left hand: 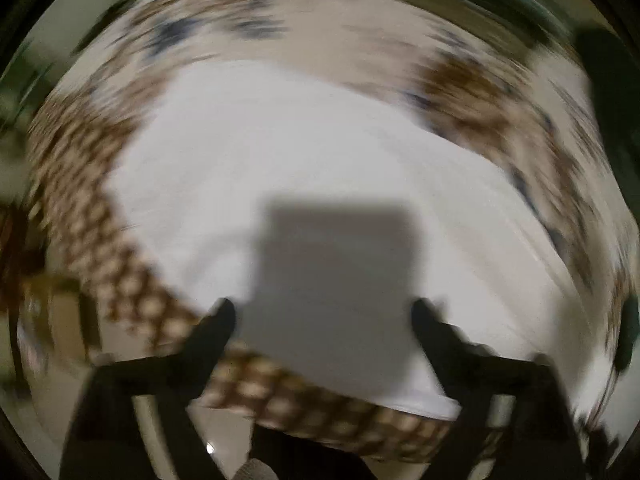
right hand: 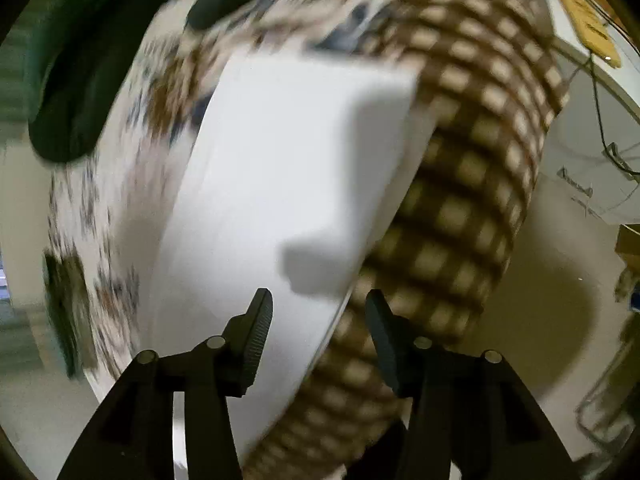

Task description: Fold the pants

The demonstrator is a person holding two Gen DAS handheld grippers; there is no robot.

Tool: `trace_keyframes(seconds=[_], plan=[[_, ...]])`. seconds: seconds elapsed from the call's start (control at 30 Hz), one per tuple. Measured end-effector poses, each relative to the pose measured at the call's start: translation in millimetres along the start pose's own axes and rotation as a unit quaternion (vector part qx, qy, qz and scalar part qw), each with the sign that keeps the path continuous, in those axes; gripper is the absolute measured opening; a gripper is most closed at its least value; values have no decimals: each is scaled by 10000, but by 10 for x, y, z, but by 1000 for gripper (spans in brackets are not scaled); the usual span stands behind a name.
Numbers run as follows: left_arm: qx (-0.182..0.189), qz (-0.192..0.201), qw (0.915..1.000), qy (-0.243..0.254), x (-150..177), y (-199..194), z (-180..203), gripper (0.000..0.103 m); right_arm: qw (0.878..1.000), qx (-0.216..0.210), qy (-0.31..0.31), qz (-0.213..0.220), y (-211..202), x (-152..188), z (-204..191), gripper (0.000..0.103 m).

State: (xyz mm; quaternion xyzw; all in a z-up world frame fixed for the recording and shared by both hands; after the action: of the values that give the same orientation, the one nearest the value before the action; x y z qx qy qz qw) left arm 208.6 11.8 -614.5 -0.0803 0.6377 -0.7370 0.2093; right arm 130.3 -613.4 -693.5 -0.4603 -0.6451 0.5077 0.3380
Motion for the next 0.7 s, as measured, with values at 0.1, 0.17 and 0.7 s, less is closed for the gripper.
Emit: trace_keyframes(seconds=[0.1,0.17,0.7], plan=[[84,-208,9973,697,90,181,749,91,9985,-272,405,235,114,-387,196,51],[99,-385,9941,1013,104,286,1215,91,9968,-527,549,259,210,-563,241,51],[108,-841,9780,1904,483,1031,1818,103,9716,-2288,603,35,555,-838,33,55]])
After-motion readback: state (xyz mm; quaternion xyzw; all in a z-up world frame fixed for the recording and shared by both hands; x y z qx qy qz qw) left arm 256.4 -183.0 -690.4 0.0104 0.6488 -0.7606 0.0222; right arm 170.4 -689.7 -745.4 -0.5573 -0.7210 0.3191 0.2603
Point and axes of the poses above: each gripper's, at about its wrist camera, not at the fingertips, and y roughly the way its jaws point, z to its right, x to its underside, the point moved 9 cm from there along y, roughly the way its jaws point, and after that the axes turned 6 degrees about x, right-handed, at the moved point
